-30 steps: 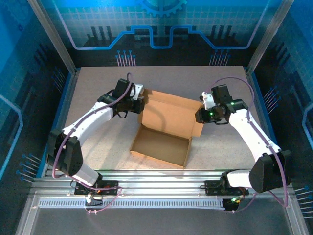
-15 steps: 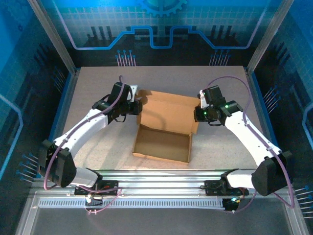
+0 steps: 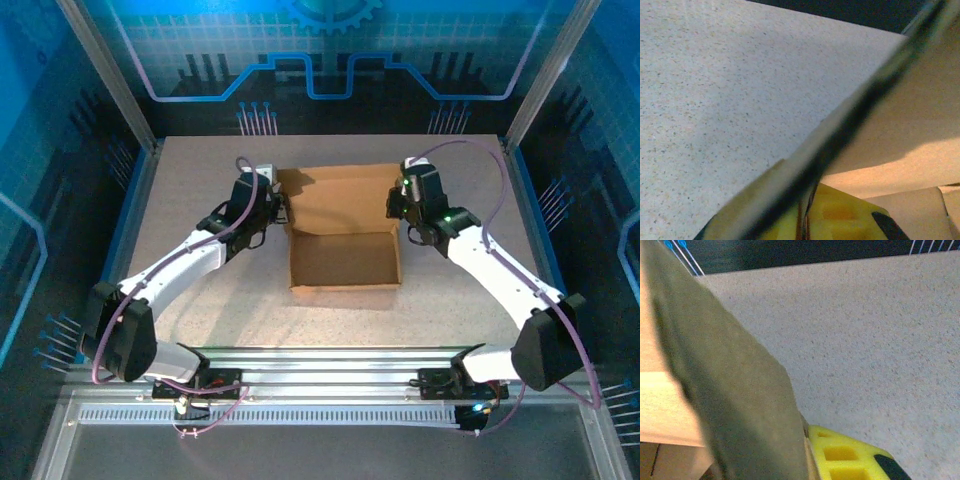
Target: Fold the paper box
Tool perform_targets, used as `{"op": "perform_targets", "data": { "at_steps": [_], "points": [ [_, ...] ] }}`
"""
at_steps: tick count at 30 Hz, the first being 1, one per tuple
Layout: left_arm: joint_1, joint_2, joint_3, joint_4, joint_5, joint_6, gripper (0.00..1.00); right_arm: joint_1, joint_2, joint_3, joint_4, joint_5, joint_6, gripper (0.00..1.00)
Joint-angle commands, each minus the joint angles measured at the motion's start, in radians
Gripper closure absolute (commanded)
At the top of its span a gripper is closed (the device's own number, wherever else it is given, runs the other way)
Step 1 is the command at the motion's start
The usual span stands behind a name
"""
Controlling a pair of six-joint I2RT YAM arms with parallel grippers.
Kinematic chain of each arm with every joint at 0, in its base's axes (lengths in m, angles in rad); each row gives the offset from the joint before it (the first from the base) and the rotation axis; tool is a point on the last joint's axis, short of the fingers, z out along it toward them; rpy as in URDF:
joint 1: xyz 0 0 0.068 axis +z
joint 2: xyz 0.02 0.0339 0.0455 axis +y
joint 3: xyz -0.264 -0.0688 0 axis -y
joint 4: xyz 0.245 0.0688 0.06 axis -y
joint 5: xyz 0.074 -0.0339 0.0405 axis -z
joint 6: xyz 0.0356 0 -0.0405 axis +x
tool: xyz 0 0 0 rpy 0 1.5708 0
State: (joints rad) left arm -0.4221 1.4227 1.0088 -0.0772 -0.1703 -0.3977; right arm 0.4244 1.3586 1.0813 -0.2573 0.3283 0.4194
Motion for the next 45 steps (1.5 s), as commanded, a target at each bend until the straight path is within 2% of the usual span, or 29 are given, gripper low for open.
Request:
{"op": "perform_targets", "data": {
  "at_steps": [1,7,15,27,45],
  "points": [
    [-0.012,0.027,-0.035,0.114,-0.086,-0.059,0.89,0.026,0.02,-0.061,0.203,0.082,0.015,0.88],
    [-0.068,0.028,-0.068,0.138,-0.164,-0.036,0.89,0.068,-0.017,-0.209,0.347,0.146,-0.01,0.89],
    [-0.158,-0.086,-0.216,0.181,-0.274,-0.074,0.89,0.096,-0.144,-0.381,0.419,0.202,0.013,0.89],
    [-0.286,-0.175,-0.359,0.201,-0.424,-0.178,0.85,0.161,-0.277,-0.536,0.413,0.233,0.089,0.83],
    [-0.419,-0.22,-0.483,0.181,-0.512,-0.304,0.87,0.224,-0.419,-0.673,0.334,0.236,0.192,0.83]
  ]
}}
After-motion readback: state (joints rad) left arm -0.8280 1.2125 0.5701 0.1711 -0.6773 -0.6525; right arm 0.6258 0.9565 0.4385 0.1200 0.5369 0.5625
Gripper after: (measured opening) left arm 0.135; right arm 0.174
